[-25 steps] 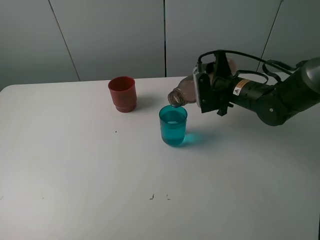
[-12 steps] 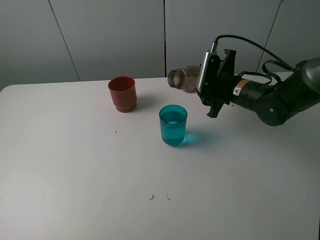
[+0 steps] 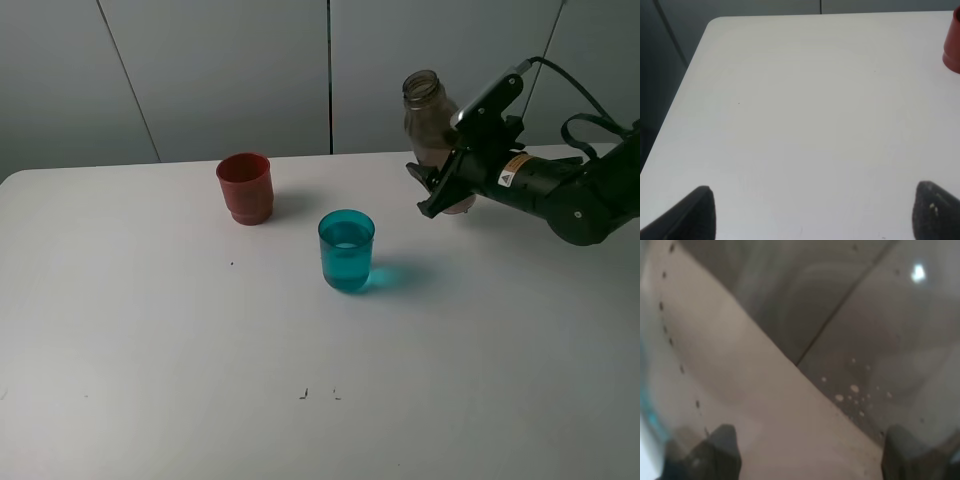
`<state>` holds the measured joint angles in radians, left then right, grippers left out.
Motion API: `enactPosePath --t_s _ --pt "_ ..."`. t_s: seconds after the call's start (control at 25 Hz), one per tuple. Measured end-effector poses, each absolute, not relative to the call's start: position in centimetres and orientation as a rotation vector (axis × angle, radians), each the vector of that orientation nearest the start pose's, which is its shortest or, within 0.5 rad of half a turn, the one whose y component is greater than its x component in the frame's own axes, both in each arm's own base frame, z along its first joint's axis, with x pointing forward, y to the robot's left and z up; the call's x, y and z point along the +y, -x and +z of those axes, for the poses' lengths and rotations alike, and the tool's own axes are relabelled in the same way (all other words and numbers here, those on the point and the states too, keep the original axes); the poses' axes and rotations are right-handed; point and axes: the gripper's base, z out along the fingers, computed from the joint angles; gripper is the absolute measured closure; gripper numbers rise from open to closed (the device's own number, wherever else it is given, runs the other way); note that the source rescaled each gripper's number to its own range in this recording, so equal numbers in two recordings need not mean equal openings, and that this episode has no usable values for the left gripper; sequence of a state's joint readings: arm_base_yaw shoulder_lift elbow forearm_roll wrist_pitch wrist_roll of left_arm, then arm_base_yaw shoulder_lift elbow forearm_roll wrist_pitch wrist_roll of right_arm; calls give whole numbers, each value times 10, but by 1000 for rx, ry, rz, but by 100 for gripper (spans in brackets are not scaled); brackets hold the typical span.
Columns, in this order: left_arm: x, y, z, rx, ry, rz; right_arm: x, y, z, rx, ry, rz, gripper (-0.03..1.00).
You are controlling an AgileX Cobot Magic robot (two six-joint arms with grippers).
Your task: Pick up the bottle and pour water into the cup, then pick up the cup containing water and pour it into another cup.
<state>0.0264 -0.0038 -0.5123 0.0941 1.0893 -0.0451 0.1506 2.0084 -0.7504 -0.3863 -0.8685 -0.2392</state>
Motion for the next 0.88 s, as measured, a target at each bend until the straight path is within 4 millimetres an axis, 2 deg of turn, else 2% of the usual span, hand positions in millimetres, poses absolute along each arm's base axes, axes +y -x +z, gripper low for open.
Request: enactPosePath --t_s 0.2,0.32,0.64,0.88 --pt "7 9 279 2053 80 101 54 -351 113 1807 487 221 97" --pt "7 9 279 2053 80 101 40 -353 115 1817 372 266 97" --pt "7 9 279 2053 80 101 24 -358 120 1753 316 269 97" --pt "7 9 279 2053 80 101 25 -384 106 1730 346 274 97"
